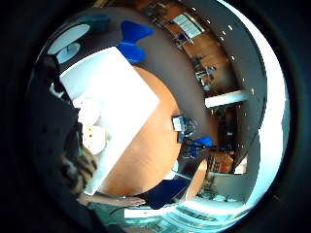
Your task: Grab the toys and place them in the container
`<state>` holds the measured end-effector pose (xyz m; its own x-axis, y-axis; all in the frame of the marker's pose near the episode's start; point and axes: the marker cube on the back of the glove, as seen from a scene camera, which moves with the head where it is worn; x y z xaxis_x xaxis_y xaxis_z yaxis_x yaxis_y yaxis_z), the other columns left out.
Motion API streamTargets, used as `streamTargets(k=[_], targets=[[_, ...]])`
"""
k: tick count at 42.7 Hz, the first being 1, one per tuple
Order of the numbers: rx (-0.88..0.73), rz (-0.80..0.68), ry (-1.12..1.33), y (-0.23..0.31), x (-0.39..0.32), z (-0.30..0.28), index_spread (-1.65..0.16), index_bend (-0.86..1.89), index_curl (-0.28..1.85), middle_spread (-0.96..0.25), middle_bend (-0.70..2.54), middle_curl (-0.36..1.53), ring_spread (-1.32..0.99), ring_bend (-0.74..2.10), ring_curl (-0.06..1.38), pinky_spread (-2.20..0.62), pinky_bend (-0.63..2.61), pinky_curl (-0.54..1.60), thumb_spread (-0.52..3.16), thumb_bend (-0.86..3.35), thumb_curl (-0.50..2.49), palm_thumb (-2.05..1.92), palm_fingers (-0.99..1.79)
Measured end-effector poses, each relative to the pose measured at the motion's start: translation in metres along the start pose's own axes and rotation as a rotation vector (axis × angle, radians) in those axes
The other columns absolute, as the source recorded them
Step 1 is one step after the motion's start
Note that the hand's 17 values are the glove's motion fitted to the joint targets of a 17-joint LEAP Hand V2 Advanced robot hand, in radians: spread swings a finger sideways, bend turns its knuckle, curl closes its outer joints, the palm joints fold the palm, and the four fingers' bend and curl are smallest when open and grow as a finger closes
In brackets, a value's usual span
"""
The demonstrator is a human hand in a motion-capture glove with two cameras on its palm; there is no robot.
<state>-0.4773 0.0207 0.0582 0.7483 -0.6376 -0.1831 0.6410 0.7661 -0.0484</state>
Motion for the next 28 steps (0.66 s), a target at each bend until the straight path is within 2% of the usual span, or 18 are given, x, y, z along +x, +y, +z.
streamTargets(k=[3,4,5,7,8,9,15,19,28], targets=[[-0.126,-0.11,0.147,0.004,0.012,0.008,-0.32,0.46,1.07,-0.22,1.37,0.87,-0.33,1.29,0.61,-0.37,1.17,0.64,0.94,-0.09,0.73,0.11,0.81],[-0.157,-0.14,0.182,0.003,0.009,0.009,-0.31,0.25,1.01,-0.22,1.25,0.83,-0.32,1.24,0.59,-0.36,1.18,0.62,0.95,-0.14,0.68,0.01,0.48],[-0.179,-0.137,0.183,0.002,0.004,0.009,-0.29,0.23,1.03,-0.22,1.22,0.82,-0.31,1.25,0.61,-0.35,1.2,0.65,0.96,-0.13,0.66,-0.03,0.37],[-0.201,-0.046,0.116,0.005,-0.001,0.012,-0.27,0.08,0.97,-0.21,0.95,0.74,-0.27,1.24,0.63,-0.29,1.28,0.69,0.96,-0.14,0.62,-0.11,-0.11],[-0.204,0.001,0.074,0.007,-0.003,0.013,-0.26,0.07,0.94,-0.2,0.87,0.72,-0.25,1.21,0.62,-0.26,1.29,0.68,0.96,-0.13,0.6,-0.12,-0.17],[-0.199,0.031,0.036,0.009,-0.005,0.013,-0.26,0.07,0.89,-0.17,0.72,0.66,-0.21,1.09,0.57,-0.22,1.31,0.66,0.96,-0.14,0.58,-0.14,-0.39],[-0.137,0.176,-0.114,0.012,-0.015,0.003,-0.23,0.06,0.71,-0.11,0.44,0.53,-0.12,0.81,0.43,-0.1,1.21,0.55,0.96,-0.13,0.48,-0.16,-0.37],[-0.107,0.079,-0.069,0.029,0.005,0.007,-0.22,0.07,0.64,-0.1,0.38,0.49,-0.1,0.73,0.38,-0.06,1.1,0.5,0.98,-0.12,0.43,-0.16,-0.31],[-0.085,0.006,-0.068,0.05,0.01,0.019,-0.22,0.08,0.51,-0.1,0.29,0.45,-0.07,0.63,0.34,-0.02,0.94,0.43,1.0,-0.11,0.34,-0.15,-0.21]])
